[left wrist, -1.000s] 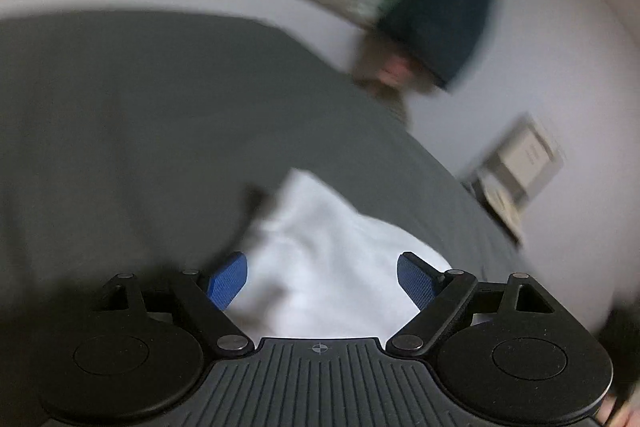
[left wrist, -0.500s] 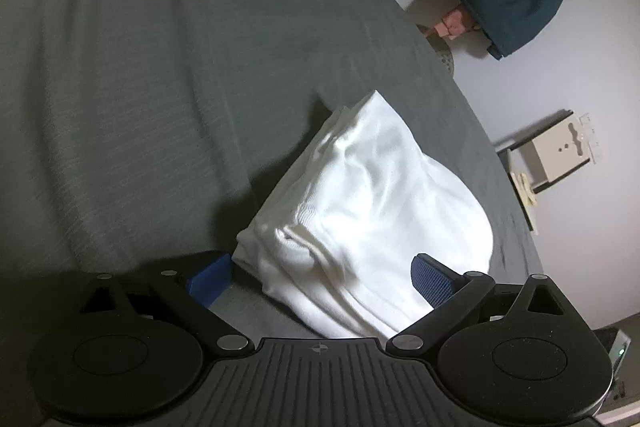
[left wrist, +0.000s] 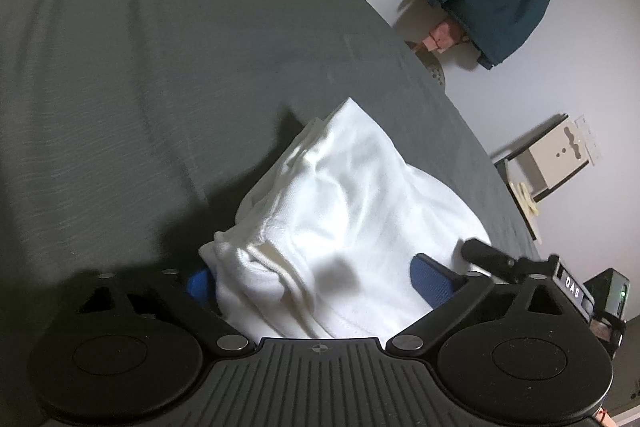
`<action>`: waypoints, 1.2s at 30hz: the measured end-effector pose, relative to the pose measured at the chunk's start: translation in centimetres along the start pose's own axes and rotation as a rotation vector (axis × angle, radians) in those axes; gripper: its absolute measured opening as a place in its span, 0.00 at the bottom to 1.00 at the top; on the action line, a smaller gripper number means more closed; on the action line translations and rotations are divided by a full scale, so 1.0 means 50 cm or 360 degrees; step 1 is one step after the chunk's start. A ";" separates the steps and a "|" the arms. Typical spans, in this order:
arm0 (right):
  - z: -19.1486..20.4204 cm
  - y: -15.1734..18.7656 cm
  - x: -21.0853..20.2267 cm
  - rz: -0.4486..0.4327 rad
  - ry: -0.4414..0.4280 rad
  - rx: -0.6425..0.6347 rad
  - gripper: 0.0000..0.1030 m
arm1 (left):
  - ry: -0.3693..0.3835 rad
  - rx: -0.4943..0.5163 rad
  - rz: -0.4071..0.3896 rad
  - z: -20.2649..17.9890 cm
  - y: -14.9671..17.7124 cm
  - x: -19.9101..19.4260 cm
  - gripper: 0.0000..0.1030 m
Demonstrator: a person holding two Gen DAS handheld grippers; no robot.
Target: Fold clothes
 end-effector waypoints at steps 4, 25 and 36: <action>-0.010 0.001 -0.004 -0.0004 -0.0009 0.0048 0.80 | 0.0006 -0.0081 0.0021 0.018 0.004 0.009 0.40; -0.004 0.001 0.008 0.0013 -0.0160 0.0085 0.95 | -0.0019 -0.0029 0.0016 0.006 0.020 0.026 0.32; -0.005 0.006 -0.049 -0.0117 -0.0044 0.0136 0.46 | 0.0077 0.0177 -0.0094 -0.053 0.020 0.006 0.29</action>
Point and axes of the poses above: each gripper's, at about its wrist camera, not at the fingertips, and x roughly the way its jaws point, z to its left, y to its underside, the point moved 3 cm from there along x, roughly the way its jaws point, and after that the axes turned 10 degrees about y, right-handed, at the moved point
